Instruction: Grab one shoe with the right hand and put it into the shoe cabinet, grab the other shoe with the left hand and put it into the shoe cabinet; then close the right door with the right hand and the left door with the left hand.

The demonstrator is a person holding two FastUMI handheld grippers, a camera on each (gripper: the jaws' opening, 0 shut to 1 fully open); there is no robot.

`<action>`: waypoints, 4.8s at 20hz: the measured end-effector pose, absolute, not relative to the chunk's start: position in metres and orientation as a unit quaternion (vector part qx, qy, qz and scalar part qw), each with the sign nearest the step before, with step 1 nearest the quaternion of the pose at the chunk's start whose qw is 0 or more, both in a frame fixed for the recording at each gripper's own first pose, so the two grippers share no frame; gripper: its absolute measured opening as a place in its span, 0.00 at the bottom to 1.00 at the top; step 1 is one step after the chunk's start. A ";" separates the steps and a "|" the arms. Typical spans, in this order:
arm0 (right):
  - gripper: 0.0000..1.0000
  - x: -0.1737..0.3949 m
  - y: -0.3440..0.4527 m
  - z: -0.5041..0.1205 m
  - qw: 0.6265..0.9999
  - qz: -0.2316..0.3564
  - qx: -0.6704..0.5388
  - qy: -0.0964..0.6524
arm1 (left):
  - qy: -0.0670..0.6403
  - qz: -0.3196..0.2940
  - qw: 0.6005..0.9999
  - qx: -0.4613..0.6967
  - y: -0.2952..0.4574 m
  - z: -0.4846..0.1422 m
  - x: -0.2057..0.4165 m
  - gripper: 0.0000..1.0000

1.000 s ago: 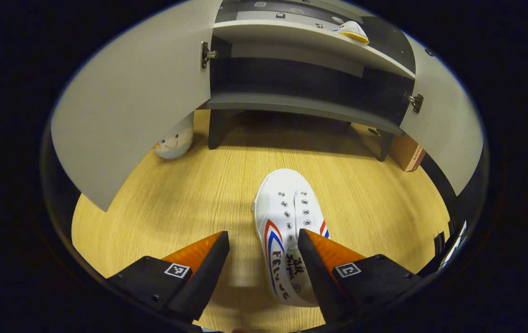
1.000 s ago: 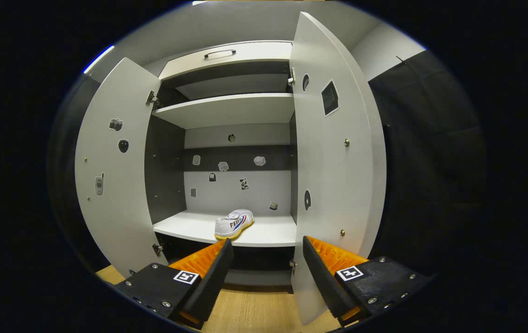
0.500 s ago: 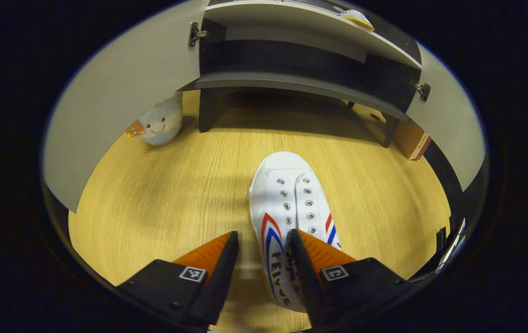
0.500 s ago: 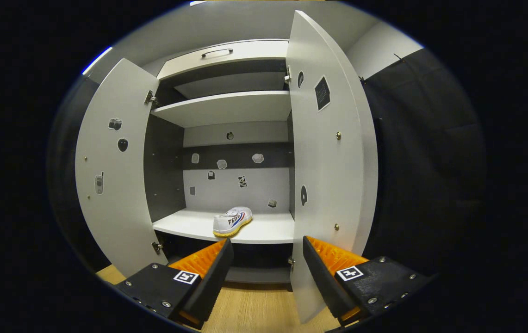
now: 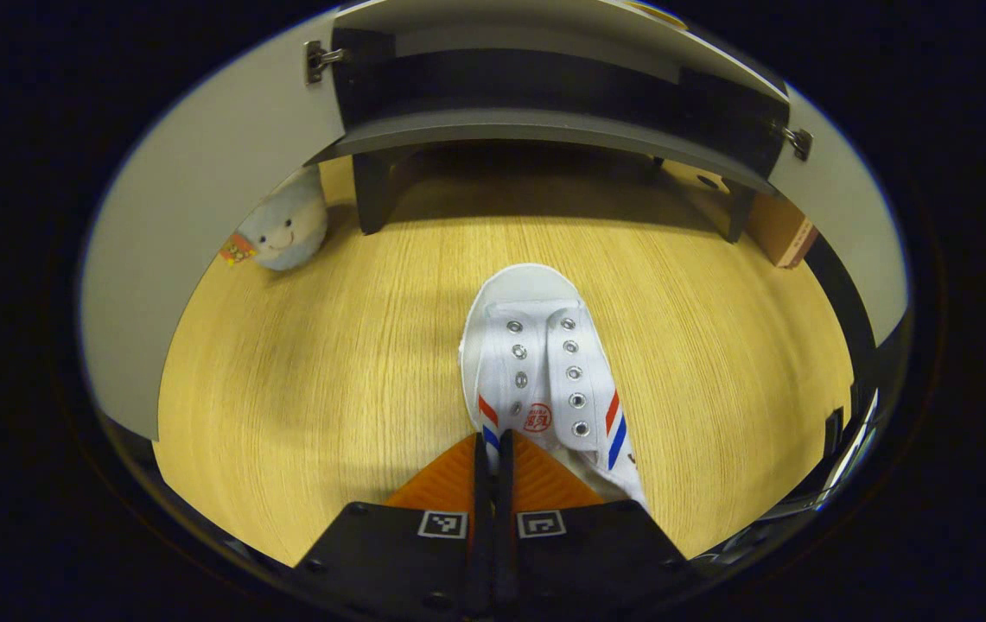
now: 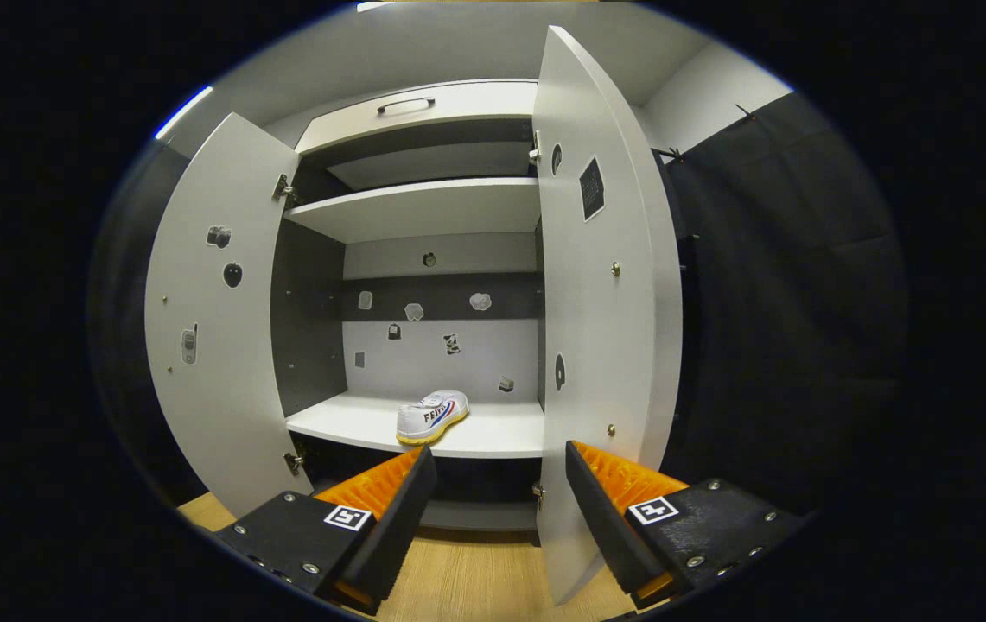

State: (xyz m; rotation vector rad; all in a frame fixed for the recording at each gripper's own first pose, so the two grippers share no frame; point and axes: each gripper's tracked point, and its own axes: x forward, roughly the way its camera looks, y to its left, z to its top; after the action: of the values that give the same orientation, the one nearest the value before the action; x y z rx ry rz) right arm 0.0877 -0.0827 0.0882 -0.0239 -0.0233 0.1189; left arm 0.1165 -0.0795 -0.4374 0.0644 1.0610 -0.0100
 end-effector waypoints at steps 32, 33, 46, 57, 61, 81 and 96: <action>0.92 0.072 -0.071 0.081 0.996 0.087 0.011 -0.009 | 0.310 -0.090 0.947 0.002 -0.107 -0.032 0.320 0.07; 0.92 0.072 -0.071 0.082 0.996 0.088 0.013 -0.008 | 0.305 -0.086 0.948 0.004 -0.105 -0.022 0.328 0.07; 0.92 0.083 -0.060 0.081 0.996 0.081 0.030 0.001 | 0.343 -0.077 0.936 -0.002 -0.105 -0.054 0.468 0.06; 0.92 0.086 -0.055 0.066 0.996 0.074 0.042 0.026 | 0.393 -0.047 0.917 -0.052 -0.095 -0.112 0.490 0.07; 0.92 0.085 -0.055 0.064 0.996 0.073 0.044 0.030 | 0.342 -0.052 0.938 -0.035 -0.098 -0.083 0.497 0.34; 0.92 0.035 -0.073 0.081 0.995 0.101 0.015 0.024 | 0.073 -0.019 0.996 0.053 -0.090 0.128 0.324 0.97; 0.93 0.038 -0.232 0.082 0.999 -0.015 0.017 0.028 | -0.006 -0.046 0.997 0.055 -0.102 0.139 0.190 0.97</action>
State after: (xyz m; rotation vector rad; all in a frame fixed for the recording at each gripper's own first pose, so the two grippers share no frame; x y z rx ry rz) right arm 0.0378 -0.2317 0.0819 0.0342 0.0561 -0.0308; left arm 0.1899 -0.1021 0.1390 0.1105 -0.0130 -0.0911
